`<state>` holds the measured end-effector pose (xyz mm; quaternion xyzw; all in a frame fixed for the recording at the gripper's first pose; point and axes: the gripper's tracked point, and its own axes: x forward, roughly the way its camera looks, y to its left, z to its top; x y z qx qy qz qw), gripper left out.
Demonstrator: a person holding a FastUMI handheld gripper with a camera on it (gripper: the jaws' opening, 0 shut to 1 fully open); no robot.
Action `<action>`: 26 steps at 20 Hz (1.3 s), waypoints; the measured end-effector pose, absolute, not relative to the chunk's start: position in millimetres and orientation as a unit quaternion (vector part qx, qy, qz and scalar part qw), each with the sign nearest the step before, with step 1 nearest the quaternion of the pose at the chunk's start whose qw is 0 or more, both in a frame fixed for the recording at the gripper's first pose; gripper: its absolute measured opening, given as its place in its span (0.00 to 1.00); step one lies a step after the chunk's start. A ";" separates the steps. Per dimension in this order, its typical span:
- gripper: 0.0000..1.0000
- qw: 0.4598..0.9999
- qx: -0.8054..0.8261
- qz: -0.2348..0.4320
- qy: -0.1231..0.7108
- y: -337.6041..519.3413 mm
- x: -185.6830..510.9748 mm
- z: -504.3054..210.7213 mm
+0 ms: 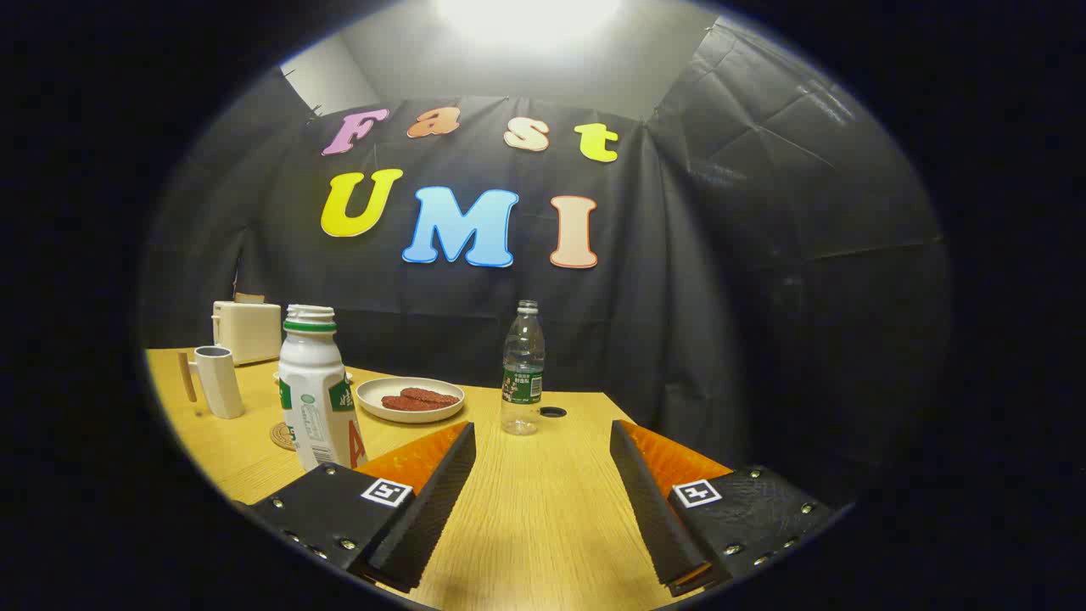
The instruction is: Take the bottle from table, then pour the juice into the cup, finally place the bottle on the coaster
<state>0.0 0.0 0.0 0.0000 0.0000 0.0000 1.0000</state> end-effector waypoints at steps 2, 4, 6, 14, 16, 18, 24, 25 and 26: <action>0.96 1.000 0.007 -0.003 -0.013 -2.5 -2.3 5.3; 0.96 1.000 0.010 -0.005 -0.021 -3.6 -2.6 8.1; 0.96 0.999 0.021 -0.005 -0.030 -3.1 -1.4 13.5; 0.96 0.997 0.008 -0.006 -0.083 6.8 -16.2 62.0; 0.96 0.996 0.026 0.028 -0.077 32.0 -26.2 73.1; 0.96 0.995 0.055 0.055 -0.067 52.2 -33.1 80.0; 0.96 0.988 0.085 0.124 -0.034 100.7 -43.7 82.5; 0.96 0.987 0.089 0.131 -0.029 105.6 -43.3 80.5; 0.96 0.987 0.087 0.134 -0.024 109.1 -41.9 77.7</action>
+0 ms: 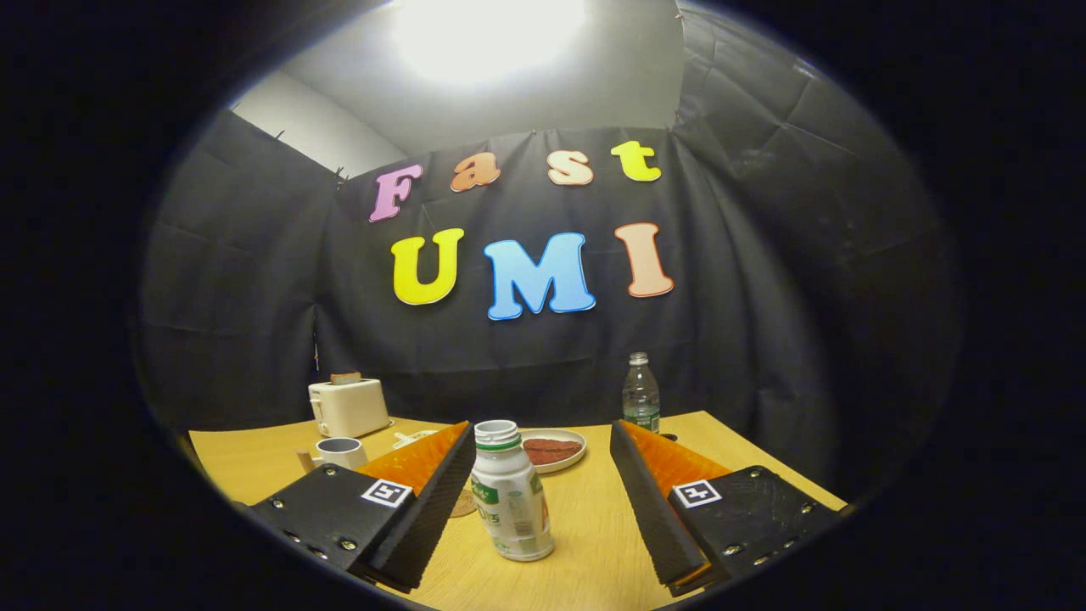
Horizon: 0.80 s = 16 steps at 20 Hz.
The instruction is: Take the bottle from table, then pour the juice into the cup, finally place the bottle on the coaster
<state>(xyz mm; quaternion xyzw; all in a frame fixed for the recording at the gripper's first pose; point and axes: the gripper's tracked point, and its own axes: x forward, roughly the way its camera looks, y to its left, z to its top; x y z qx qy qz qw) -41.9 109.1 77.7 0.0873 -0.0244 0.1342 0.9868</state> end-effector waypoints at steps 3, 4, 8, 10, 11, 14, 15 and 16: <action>0.96 0.987 0.077 0.140 -0.009 124.3 -37.8 65.9; 0.96 0.987 0.077 0.142 -0.004 129.7 -36.7 61.6; 0.96 0.988 0.065 0.137 0.018 143.0 -26.4 39.7; 0.96 0.988 0.063 0.135 0.031 149.6 -20.2 29.4; 0.96 0.988 0.063 0.134 0.039 151.7 -18.2 22.3; 0.96 0.988 0.063 0.129 0.059 154.2 -11.8 6.6; 0.96 0.988 0.061 0.128 0.066 155.1 -9.3 -0.1; 0.96 0.988 0.058 0.127 0.072 156.2 -8.4 -4.5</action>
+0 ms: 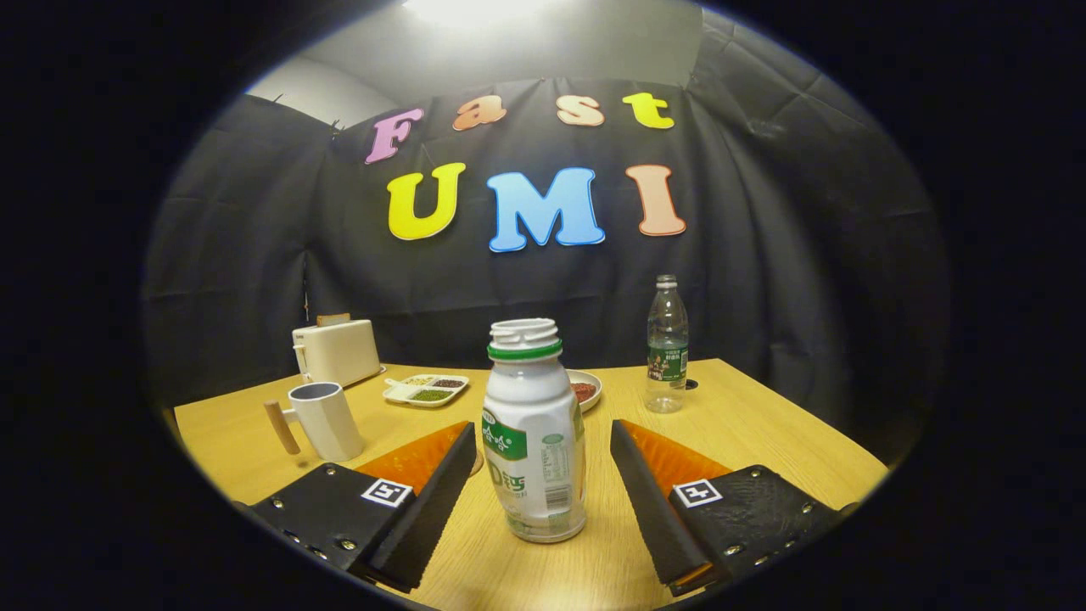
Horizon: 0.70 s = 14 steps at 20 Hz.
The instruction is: Take the bottle from table, then pour the juice into the cup, finally place the bottle on the coaster
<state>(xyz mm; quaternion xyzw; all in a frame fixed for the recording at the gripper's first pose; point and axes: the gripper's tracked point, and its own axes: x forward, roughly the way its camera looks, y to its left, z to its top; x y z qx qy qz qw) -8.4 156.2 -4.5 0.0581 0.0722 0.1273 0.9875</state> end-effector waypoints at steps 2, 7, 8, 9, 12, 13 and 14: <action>0.96 0.988 0.050 0.122 0.086 157.9 -5.4 -12.4; 0.87 0.987 0.043 0.112 0.105 162.7 0.4 -21.4; 0.79 0.988 0.039 0.105 0.107 161.2 1.7 -20.7; 0.79 0.988 0.033 0.095 0.114 159.5 2.7 -21.7; 0.77 0.988 0.018 0.092 0.123 163.5 0.9 -18.9; 0.74 0.988 0.014 0.096 0.124 166.0 0.0 -19.5; 0.74 0.987 0.010 0.099 0.125 168.3 -0.7 -18.0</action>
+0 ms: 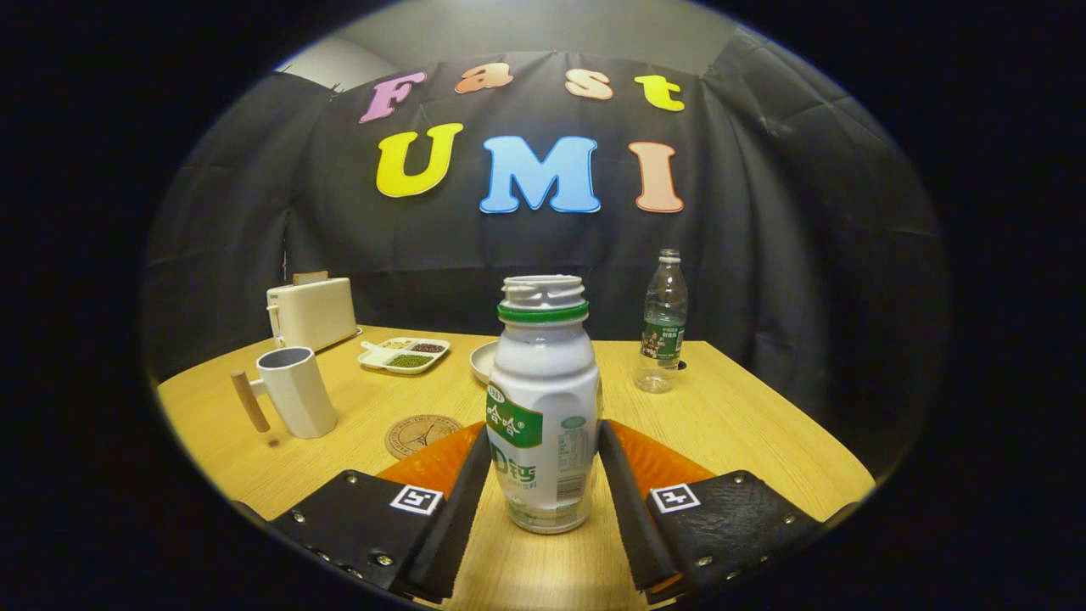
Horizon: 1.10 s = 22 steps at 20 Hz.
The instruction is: Take the bottle from table, then pour the juice into the cup, finally place the bottle on the coaster
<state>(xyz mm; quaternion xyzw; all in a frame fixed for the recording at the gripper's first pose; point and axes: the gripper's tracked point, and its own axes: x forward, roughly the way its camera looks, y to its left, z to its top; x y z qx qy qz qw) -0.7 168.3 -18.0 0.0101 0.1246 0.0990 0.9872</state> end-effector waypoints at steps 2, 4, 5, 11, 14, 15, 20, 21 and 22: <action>0.72 0.988 0.003 0.096 0.122 167.2 0.6 -18.4; 0.67 0.989 -0.011 0.088 0.117 165.7 3.8 -16.2; 0.67 0.989 -0.018 0.086 0.116 167.2 2.0 -16.5; 0.67 0.990 -0.074 0.068 0.100 169.7 6.7 1.5; 0.67 0.987 -0.120 0.064 0.087 179.5 9.8 16.3; 0.67 0.985 -0.134 0.063 0.085 183.0 10.3 18.7; 0.67 0.977 -0.190 0.066 0.071 207.1 18.0 35.4; 0.67 0.975 -0.199 0.069 0.068 214.0 20.1 38.0; 0.67 0.973 -0.208 0.072 0.065 220.2 21.2 39.6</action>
